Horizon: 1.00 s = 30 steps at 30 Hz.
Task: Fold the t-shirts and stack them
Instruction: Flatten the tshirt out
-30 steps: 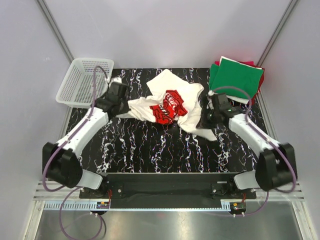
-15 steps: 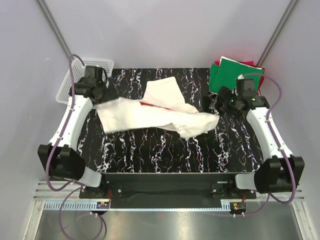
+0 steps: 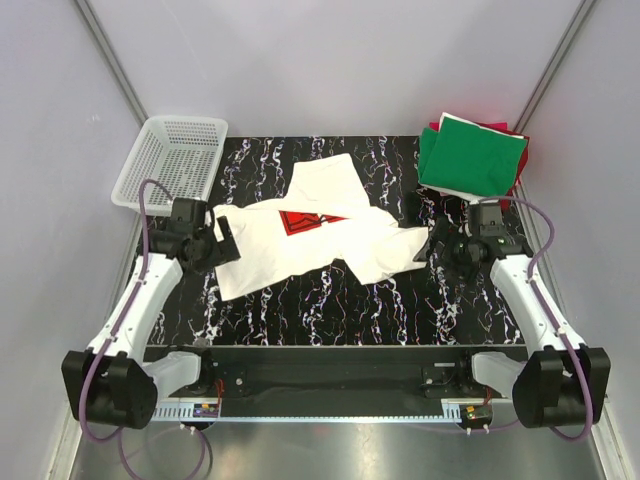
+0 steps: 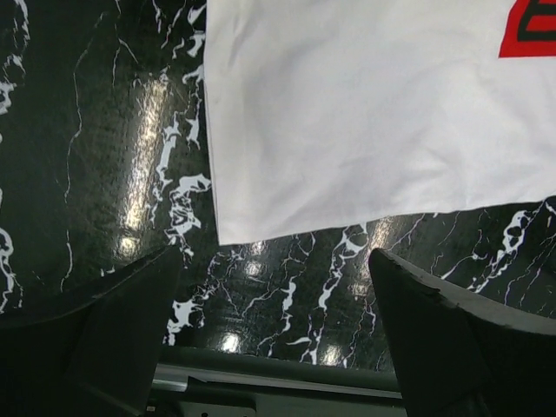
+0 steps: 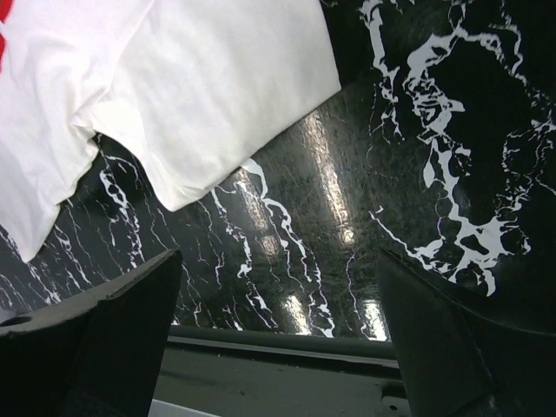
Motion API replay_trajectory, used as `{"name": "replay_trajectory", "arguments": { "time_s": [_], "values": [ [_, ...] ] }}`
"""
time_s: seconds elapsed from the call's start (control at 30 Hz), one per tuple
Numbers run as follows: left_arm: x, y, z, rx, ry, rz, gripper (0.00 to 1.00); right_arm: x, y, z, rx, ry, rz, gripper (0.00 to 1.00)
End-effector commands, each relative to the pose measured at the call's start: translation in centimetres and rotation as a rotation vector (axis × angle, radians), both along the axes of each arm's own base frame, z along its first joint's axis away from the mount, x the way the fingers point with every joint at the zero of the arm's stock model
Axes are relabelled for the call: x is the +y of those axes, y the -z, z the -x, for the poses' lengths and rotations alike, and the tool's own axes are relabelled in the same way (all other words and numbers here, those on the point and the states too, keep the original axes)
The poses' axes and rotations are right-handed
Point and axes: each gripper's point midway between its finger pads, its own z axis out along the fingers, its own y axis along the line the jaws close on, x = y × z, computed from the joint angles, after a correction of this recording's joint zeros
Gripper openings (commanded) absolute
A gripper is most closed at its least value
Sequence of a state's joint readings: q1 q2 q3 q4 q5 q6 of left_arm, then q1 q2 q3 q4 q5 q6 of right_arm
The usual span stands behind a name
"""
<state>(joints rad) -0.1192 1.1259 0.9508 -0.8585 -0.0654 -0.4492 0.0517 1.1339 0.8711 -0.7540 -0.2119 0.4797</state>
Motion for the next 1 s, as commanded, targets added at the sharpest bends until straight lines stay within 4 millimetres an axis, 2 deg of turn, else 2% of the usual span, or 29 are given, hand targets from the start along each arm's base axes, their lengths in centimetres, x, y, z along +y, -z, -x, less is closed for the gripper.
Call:
{"name": "replay_trajectory", "arguments": {
  "time_s": [0.0, 0.03, 0.07, 0.13, 0.17, 0.23, 0.33, 0.53, 0.57, 0.63, 0.8, 0.87, 0.97],
  "values": [
    [-0.9, 0.5, -0.3, -0.040, -0.089, 0.090, 0.91, 1.4, 0.5, 0.0, -0.014, -0.014, -0.074, 1.00],
    [-1.3, 0.9, 0.0, -0.034, -0.099, 0.115, 0.89, 1.5, 1.0, 0.2, 0.001, -0.020, -0.073, 1.00],
    [-1.4, 2.3, 1.0, -0.004, -0.118, 0.135, 0.89, 1.5, 1.2, 0.3, 0.007, -0.020, -0.074, 1.00],
    [-1.6, 3.5, 1.4, 0.003, -0.178, 0.166, 0.88, 1.7, 1.0, 0.2, 0.000, -0.019, -0.084, 1.00],
    [-1.2, 4.9, 2.3, 0.031, -0.206, 0.152, 0.87, 1.8, 0.8, 0.2, -0.006, -0.020, -0.090, 1.00],
    [-0.9, 5.9, 2.7, 0.054, -0.247, 0.146, 0.80, 1.9, 0.8, 0.2, -0.010, -0.019, -0.092, 0.99],
    [-0.8, 7.5, 3.7, 0.084, -0.290, 0.134, 0.80, 1.9, 1.1, 0.3, -0.007, -0.025, -0.088, 1.00],
    [-0.3, 10.2, 3.5, 0.065, -0.333, 0.114, 0.79, 2.1, 1.2, 0.5, -0.004, -0.028, -0.104, 1.00],
    [-0.4, 10.3, 2.8, 0.037, -0.328, 0.121, 0.78, 2.1, 1.3, 0.5, -0.005, -0.027, -0.102, 1.00],
    [-0.2, 10.9, 2.9, 0.038, -0.339, 0.111, 0.75, 2.1, 1.3, 0.6, -0.011, -0.022, -0.108, 1.00],
    [-0.2, 11.6, 2.1, 0.004, -0.335, 0.109, 0.48, 2.0, 1.4, 0.9, -0.018, -0.001, -0.111, 1.00],
    [-0.2, 11.8, 1.7, 0.001, -0.325, 0.103, 0.42, 2.0, 1.4, 1.1, -0.024, 0.008, -0.113, 1.00],
    [-0.4, 11.8, 1.1, 0.006, -0.300, 0.094, 0.27, 1.8, 1.5, 1.2, -0.025, 0.029, -0.108, 1.00]
  ]
}}
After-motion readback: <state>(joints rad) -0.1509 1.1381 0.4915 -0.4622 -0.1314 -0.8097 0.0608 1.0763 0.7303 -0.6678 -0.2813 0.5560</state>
